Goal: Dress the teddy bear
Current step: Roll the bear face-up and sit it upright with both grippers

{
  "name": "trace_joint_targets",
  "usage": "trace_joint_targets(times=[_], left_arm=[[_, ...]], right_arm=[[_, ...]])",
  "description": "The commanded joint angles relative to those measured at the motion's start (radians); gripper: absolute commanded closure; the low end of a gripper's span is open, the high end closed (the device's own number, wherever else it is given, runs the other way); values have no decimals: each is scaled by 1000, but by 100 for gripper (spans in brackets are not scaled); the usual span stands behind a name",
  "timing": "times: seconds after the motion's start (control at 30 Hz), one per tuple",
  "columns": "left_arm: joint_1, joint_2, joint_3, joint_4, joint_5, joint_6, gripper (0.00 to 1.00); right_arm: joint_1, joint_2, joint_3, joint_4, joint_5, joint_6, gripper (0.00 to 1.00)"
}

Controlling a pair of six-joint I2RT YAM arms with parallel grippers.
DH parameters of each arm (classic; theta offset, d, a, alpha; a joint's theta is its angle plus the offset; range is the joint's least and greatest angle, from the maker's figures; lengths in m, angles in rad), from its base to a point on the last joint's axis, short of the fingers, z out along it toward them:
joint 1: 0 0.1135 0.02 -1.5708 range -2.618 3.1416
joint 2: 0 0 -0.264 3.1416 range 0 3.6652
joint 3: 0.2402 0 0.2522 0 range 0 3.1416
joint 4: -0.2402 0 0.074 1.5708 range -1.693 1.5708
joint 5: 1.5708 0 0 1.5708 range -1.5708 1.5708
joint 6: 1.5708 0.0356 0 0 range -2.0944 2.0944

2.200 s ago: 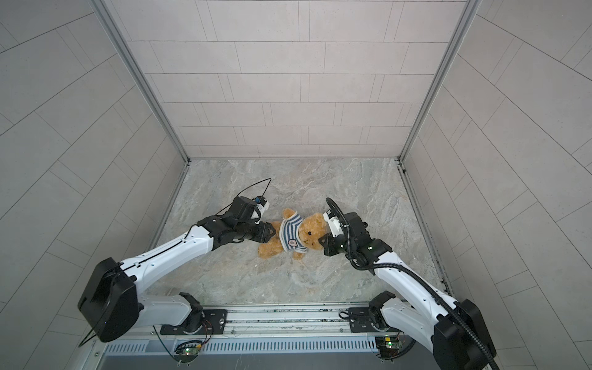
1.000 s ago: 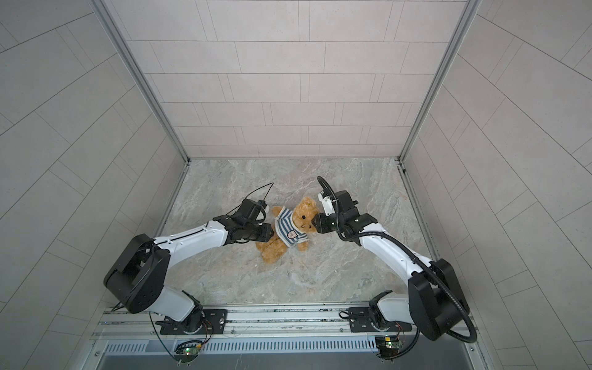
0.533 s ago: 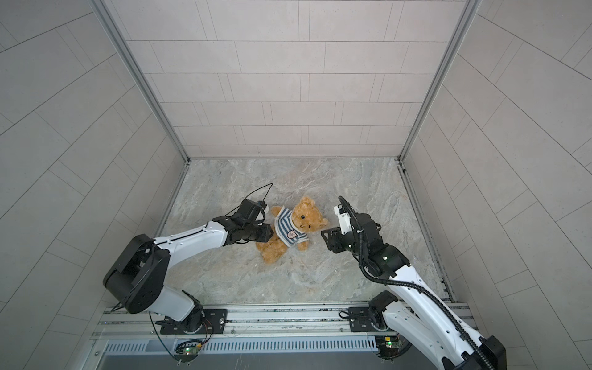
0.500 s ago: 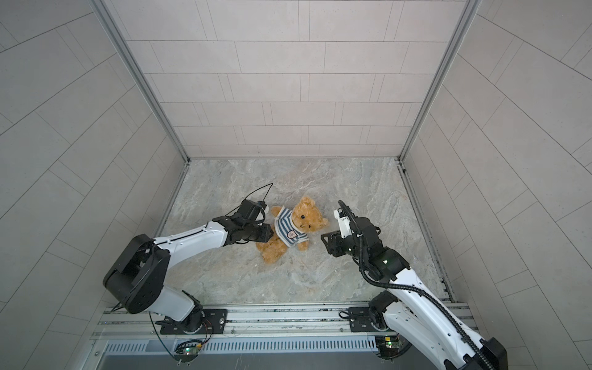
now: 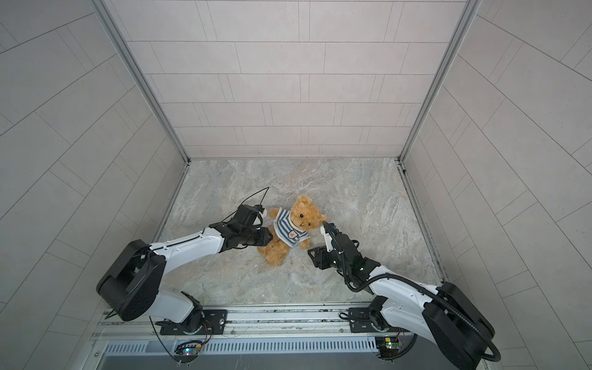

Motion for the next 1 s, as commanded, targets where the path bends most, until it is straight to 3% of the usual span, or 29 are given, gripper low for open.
trace_joint_targets(times=[0.0, 0.33, 0.53, 0.7, 0.97], left_arm=[[-2, -16, -43, -20, 29, -22, 70], [-2, -27, -91, 17, 44, -40, 70], [-2, -56, -110, 11, 40, -41, 71], [-2, -102, -133, 11, 25, -51, 72], [-2, -262, -121, -93, 9, -26, 62]], right_arm=[[3, 83, 39, 178, 5, -3, 42], [4, 393, 68, 474, -61, 20, 52], [9, 428, 77, 496, -38, 7, 85], [35, 325, 122, 267, 13, -89, 100], [115, 73, 263, -226, 180, -381, 100]])
